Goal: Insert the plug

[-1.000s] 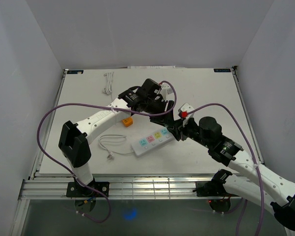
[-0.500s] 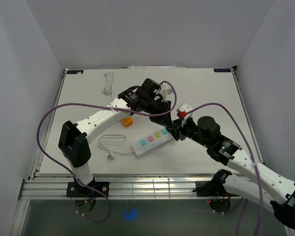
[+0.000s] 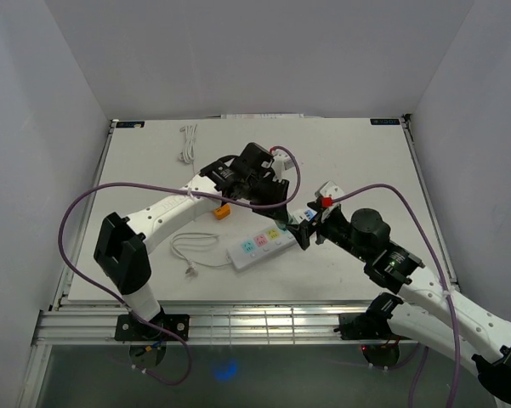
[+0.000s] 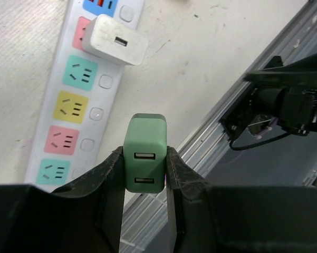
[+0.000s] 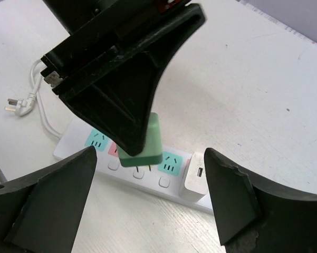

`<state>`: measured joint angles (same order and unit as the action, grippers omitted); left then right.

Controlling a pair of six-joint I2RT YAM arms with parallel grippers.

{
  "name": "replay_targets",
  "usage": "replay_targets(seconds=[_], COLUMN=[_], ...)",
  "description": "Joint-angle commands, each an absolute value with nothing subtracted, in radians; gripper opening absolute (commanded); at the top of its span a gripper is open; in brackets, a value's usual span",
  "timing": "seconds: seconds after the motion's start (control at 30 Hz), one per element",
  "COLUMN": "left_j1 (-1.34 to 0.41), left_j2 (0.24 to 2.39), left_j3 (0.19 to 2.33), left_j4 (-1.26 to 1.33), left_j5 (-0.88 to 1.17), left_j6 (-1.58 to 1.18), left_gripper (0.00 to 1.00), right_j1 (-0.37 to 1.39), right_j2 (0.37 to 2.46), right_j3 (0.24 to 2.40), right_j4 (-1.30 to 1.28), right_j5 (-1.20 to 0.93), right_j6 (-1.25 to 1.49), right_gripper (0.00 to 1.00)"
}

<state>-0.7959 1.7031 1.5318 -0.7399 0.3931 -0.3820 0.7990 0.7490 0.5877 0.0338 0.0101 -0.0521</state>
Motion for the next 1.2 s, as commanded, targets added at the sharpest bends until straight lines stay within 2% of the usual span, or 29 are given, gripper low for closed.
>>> replay_targets(seconds=[0.0,0.17,0.37,0.77,1.17], left_j1=[-0.778,-0.778,-0.778,-0.827,-0.890], left_j2=[1.621,1.631,1.602,1.664,1.709], left_j3=[1.494,1.445,1.353,1.362,1.354], left_j4=[-0.703,-0.683,-0.557,-0.526,-0.451], left_j5=[0.325,0.261,0.279,0.120,0.127], left_j6=[-0.290,-0.215,-0.127,-0.078,-0.045], left_gripper=[0.00,0.00,0.00,0.00,0.00], right_j1=[0.804,0.802,0.788,0.735,0.655], right_j2=[0.681,0.608,0.663,0.686,0.683], right_j3=[0.565,0.515,0.546,0.517,0.520], right_j4=[0.120,0.143,0.068,0.061,0.002], right_j5=[0.064,0.249,0.432,0.465,0.509], right_j6=[-0.026,0.035,0.112,0.201,0.256], right_gripper=[0.88,0.87,0.85,0.83,0.79])
